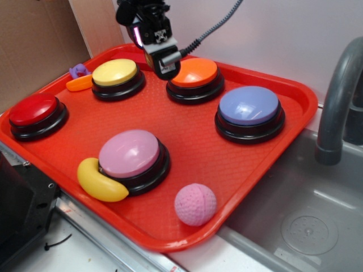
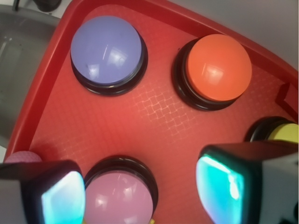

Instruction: Push the purple button.

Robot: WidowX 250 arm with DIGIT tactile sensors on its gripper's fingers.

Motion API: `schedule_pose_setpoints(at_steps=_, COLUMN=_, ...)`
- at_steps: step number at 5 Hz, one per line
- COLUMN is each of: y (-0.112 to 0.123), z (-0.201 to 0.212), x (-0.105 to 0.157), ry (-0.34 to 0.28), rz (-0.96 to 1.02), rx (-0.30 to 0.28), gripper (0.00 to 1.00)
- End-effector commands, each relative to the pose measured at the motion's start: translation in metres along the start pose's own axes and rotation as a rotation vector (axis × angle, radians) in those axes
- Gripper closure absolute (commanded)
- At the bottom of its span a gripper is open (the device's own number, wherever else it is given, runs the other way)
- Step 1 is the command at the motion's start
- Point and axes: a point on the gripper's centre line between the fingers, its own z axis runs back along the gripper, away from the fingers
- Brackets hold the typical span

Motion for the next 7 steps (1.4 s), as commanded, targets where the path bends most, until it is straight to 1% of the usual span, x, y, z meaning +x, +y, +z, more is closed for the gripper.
schedule_pose_setpoints(at_steps=1, y=-0.01, z=-0.034, x=0.066, ry=0.032, rz=0.009, rx=-0.01, gripper=0.0)
schedule_pose_setpoints(at_steps=2, y=-0.014, z=-0.054, x=0.085, ry=0.029, rz=0.087, rx=-0.043, gripper=0.0)
schedule_pose_setpoints(at_steps=3, y=-0.02, z=-0.061, x=0.097, ry=0.023, rz=0.225, rx=-0.035, gripper=0.0)
schedule_pose_setpoints(at_steps=4, y=-0.026, z=-0.066, x=0.101, ry=0.025, rz=0.275, rx=-0.003, gripper=0.0)
schedule_pose_setpoints(at_steps=5, y=-0.03, z=-0.07, x=0.1, ry=0.013, rz=0.259, rx=0.003, gripper=0.0)
schedule_pose_setpoints(at_steps=7, y=-0.027, z=-0.084, x=0.085, ry=0.027, rz=0.29, rx=-0.048, gripper=0.0)
